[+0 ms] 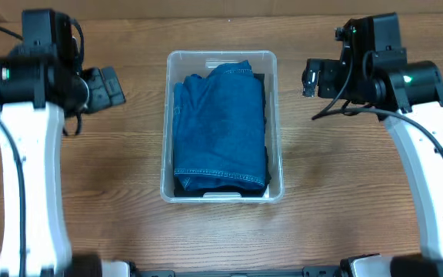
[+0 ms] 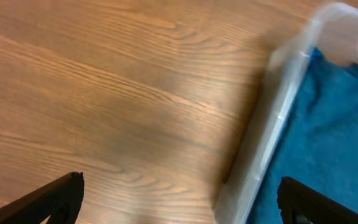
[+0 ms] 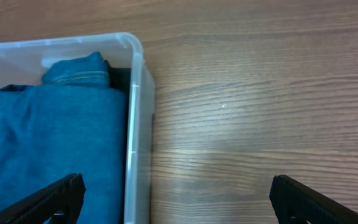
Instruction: Pack container
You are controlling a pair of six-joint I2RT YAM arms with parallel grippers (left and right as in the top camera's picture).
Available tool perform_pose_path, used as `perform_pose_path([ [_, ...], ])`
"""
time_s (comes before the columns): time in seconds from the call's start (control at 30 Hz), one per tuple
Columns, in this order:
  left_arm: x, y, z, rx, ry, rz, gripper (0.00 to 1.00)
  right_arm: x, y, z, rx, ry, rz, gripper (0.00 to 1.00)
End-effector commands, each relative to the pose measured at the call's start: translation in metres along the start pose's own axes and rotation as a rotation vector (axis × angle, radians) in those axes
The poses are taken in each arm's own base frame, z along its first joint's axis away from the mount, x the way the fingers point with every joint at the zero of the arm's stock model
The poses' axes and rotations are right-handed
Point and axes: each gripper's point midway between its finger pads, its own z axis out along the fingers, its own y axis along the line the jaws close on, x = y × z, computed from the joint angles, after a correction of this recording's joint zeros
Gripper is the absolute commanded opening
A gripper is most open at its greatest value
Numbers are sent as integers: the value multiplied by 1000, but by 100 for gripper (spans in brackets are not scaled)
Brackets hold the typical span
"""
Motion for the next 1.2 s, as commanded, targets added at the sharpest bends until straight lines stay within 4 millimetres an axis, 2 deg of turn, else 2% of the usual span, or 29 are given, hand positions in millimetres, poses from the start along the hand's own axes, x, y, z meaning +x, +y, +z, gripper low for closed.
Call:
perform_pose_path([
  [0.0,37,-7,-68,96,-245,89,100,2,15,-60,-66,-167,-17,100],
  [0.1,82,3,-90,178,-417,95,100,26,16,-86,-76,-310,-38,100],
  [0.2,117,21,-97,221,-544,54,100,62,5,-94,-58,-415,-54,100],
  [0.27,138,31,-104,253,-627,37,100,92,-7,-91,-54,-439,-52,100],
  [0.33,161,42,-107,255,-636,38,100,117,-16,-83,-48,-419,-54,100],
  [0.47,208,60,-94,222,-545,50,100,176,-36,-65,16,-215,-70,100],
  [0.53,211,62,-94,220,-544,39,100,199,-44,-60,47,-116,-77,100],
  [0.83,211,62,-94,219,-544,39,100,197,-44,-64,39,-141,-75,100],
  [0.97,211,62,-94,219,-544,39,100,195,-55,-76,56,-205,-10,100],
  [1.07,211,62,-94,219,-544,39,100,185,-62,-91,56,-355,24,100],
  [1.17,211,62,-94,219,-544,39,100,187,-65,-94,33,-491,35,100],
])
